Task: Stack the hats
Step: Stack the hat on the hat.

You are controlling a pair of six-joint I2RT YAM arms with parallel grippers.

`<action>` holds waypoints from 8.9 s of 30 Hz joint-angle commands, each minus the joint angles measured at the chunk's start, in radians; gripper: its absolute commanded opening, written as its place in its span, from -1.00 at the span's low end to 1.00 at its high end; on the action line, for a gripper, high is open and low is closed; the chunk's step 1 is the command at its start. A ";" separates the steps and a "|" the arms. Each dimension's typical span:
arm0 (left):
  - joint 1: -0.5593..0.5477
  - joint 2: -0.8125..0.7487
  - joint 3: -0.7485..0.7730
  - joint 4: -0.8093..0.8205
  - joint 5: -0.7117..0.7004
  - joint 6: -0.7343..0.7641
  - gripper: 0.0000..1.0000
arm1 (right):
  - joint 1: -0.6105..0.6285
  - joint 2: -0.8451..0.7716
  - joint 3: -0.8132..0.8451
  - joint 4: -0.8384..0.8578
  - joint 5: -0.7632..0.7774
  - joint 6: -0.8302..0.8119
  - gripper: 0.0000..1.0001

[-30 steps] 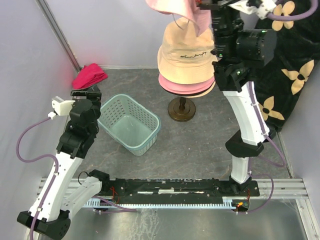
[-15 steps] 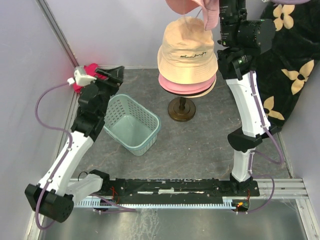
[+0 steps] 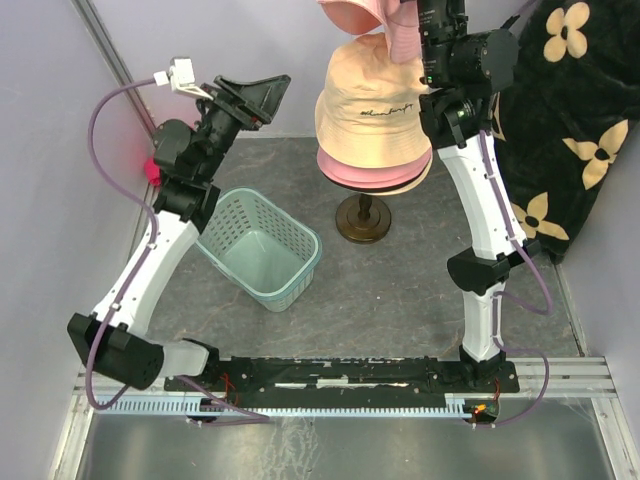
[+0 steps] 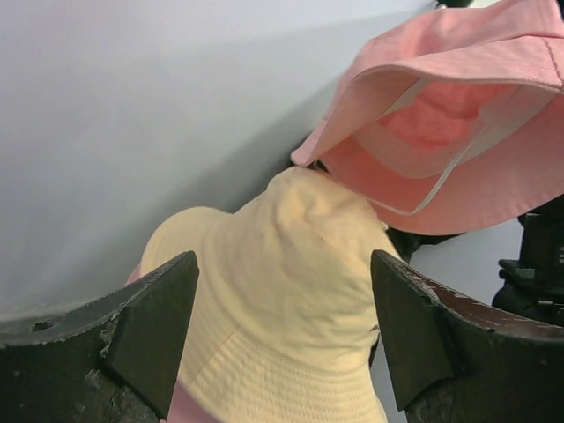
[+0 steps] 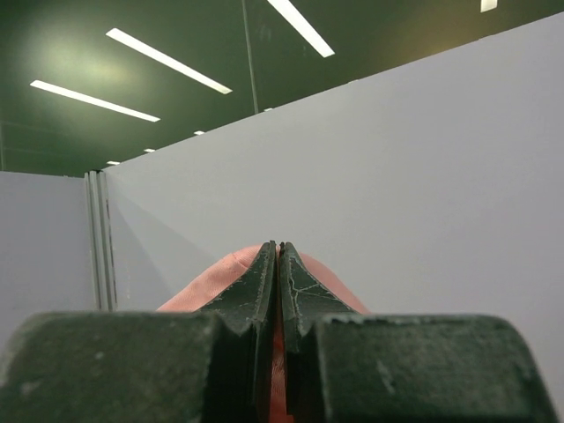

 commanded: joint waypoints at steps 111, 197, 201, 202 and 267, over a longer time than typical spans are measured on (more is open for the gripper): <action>-0.143 0.380 0.461 0.322 0.136 0.202 -0.94 | 0.016 -0.277 -0.208 -0.448 0.046 0.074 -0.51; -0.174 0.273 0.365 0.210 0.067 0.341 -0.94 | -0.256 -0.681 -1.068 -0.350 -0.255 1.309 0.12; -0.174 0.277 0.368 0.210 0.066 0.344 -0.95 | -0.257 -0.670 -1.058 -0.356 -0.275 1.316 0.12; -0.174 0.278 0.369 0.210 0.065 0.343 -0.94 | -0.257 -0.668 -1.060 -0.356 -0.279 1.317 0.12; -0.179 0.098 0.039 0.298 -0.193 0.414 -0.94 | -0.477 -0.664 -1.136 -0.145 -0.344 1.556 -0.97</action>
